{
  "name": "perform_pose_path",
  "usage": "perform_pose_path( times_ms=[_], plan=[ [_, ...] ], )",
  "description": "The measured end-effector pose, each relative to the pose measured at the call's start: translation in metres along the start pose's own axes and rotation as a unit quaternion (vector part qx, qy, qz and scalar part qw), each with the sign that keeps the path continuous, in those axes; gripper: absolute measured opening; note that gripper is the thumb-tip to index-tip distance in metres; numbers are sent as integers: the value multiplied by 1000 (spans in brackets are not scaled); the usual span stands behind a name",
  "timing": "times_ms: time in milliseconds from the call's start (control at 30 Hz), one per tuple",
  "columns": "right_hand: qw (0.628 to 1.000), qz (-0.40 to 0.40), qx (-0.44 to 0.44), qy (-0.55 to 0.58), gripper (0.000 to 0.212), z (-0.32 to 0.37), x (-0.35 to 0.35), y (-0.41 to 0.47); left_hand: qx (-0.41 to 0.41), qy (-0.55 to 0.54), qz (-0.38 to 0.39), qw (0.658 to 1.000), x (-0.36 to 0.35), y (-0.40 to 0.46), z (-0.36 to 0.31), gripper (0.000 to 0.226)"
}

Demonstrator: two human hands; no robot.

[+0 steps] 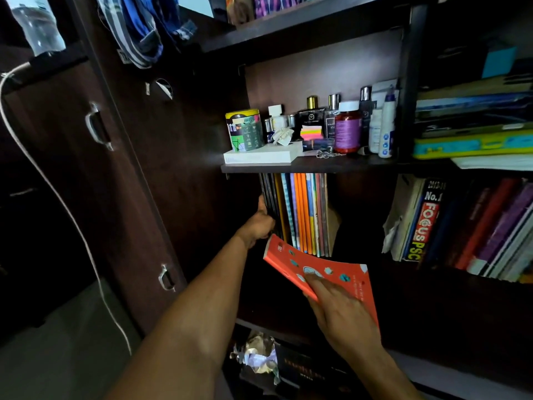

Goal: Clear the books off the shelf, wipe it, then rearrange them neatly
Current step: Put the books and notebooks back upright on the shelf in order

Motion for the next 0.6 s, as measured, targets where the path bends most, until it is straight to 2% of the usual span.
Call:
perform_pose_path(
  times_ms=[133,233,267,300,367,400,467,500,600],
  plan=[
    [1000,-17,5,4,54,4,7,0,-16,-79,-23,997,7,-23,5,74],
    [999,-49,9,16,52,1,7,-2,0,-211,-121,970,16,-64,33,45],
    [998,-63,12,21,51,1,7,-4,10,-253,-133,958,13,-84,47,47],
    [996,-82,19,25,50,1,9,-4,9,-282,-118,952,5,-106,58,56],
    [992,-112,42,25,48,3,12,-6,-19,-322,-31,946,-24,-154,62,71],
    [991,-116,58,18,48,6,12,-6,-27,-333,6,942,-39,-174,62,74],
    [991,-105,86,7,49,8,8,-5,-36,-317,26,947,-63,-198,60,71],
    [991,-93,95,7,50,8,5,-5,-34,-303,15,952,-72,-203,58,63],
    [994,-41,102,6,63,9,-5,-4,8,-324,-102,941,-70,-201,68,29]
  ],
)
Point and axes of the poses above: each hand's wrist, its own y-axis towards the middle knuckle, its own x-axis out of the back of the hand, z = x × y, the point moved 7 cm from there along y, towards the middle knuckle, and after that the axes turned 8 degrees about x, right-handed, at the moved point
